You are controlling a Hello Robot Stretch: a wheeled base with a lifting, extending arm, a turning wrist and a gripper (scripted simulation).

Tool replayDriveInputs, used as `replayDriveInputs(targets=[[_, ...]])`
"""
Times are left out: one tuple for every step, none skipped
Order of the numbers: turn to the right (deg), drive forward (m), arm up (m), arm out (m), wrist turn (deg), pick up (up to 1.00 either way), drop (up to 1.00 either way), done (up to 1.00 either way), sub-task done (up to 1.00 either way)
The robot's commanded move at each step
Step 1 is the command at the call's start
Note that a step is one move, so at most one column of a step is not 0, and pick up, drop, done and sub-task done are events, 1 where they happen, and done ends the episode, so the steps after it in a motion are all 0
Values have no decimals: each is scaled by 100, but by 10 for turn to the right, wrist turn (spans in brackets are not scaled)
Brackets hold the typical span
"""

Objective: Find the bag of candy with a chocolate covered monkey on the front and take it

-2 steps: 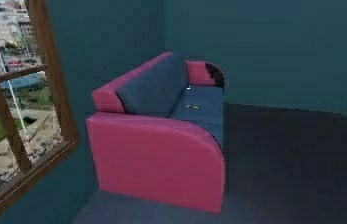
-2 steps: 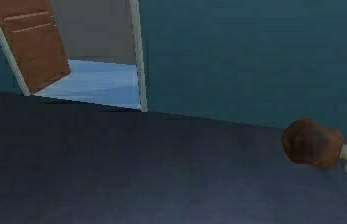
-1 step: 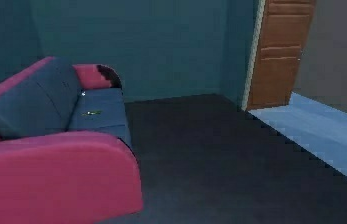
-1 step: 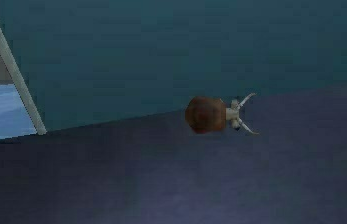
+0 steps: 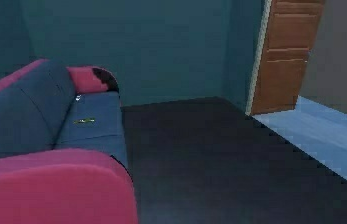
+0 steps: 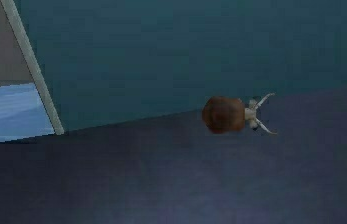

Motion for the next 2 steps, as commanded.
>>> replayDriveInputs(targets=[[300, 0, 0, 0, 0, 0, 0, 0, 0], [0, 100, 0, 0, 0, 0, 0, 0, 0]])
